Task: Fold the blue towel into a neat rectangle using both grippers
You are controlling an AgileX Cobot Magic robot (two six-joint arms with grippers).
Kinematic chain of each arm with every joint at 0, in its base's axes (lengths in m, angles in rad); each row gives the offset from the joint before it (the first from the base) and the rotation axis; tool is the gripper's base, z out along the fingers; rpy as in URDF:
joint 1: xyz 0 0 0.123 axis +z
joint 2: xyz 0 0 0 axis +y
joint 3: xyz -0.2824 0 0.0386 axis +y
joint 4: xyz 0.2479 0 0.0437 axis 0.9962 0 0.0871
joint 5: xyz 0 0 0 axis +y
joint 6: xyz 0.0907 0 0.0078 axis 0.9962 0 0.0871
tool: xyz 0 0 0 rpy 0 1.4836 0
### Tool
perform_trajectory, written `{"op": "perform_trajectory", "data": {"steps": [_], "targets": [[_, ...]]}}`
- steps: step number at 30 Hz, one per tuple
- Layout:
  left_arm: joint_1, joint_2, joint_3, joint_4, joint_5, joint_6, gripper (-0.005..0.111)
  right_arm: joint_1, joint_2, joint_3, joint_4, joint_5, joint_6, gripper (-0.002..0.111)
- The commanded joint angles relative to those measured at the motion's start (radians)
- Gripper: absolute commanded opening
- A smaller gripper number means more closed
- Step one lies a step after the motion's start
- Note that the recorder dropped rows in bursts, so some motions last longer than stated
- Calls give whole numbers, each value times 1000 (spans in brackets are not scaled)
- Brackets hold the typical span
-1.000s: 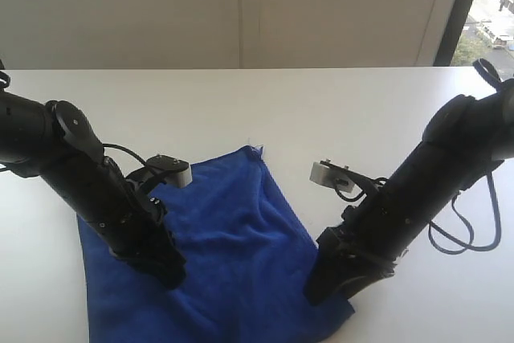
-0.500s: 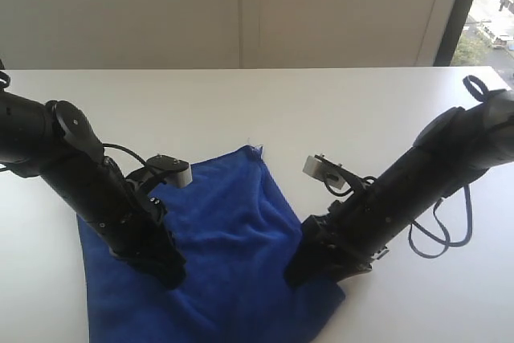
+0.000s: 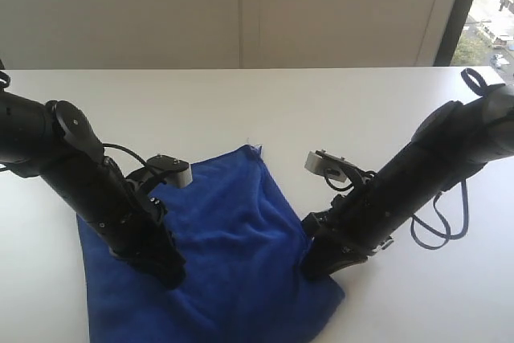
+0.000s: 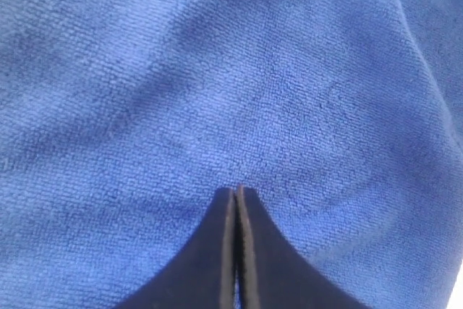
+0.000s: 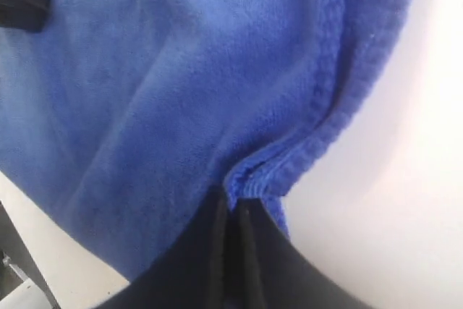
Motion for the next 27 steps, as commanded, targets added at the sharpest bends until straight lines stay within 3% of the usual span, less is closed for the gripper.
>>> {"op": "perform_trajectory", "data": {"steps": [1,13,17,20,24,27], "targets": [[-4,-1,5,-15,19,6,0,-1,-2,-7,-134,-19,107,0],[-4,-12,-1,-10,16,6,0,-1,-13,-7,-188,-29,184,0],[-4,-68,-46,25,-55,10,0,-1,-26,-7,-191,-50,189,0],[0,-79,-95,144,-99,-61,0,-1,-26,-7,-191,-67,189,0],[0,-24,-147,425,-96,-270,0,-1,-26,-7,-191,-89,189,0],[0,30,-174,523,-119,-320,0,-1,-26,-7,-191,-104,189,0]]}}
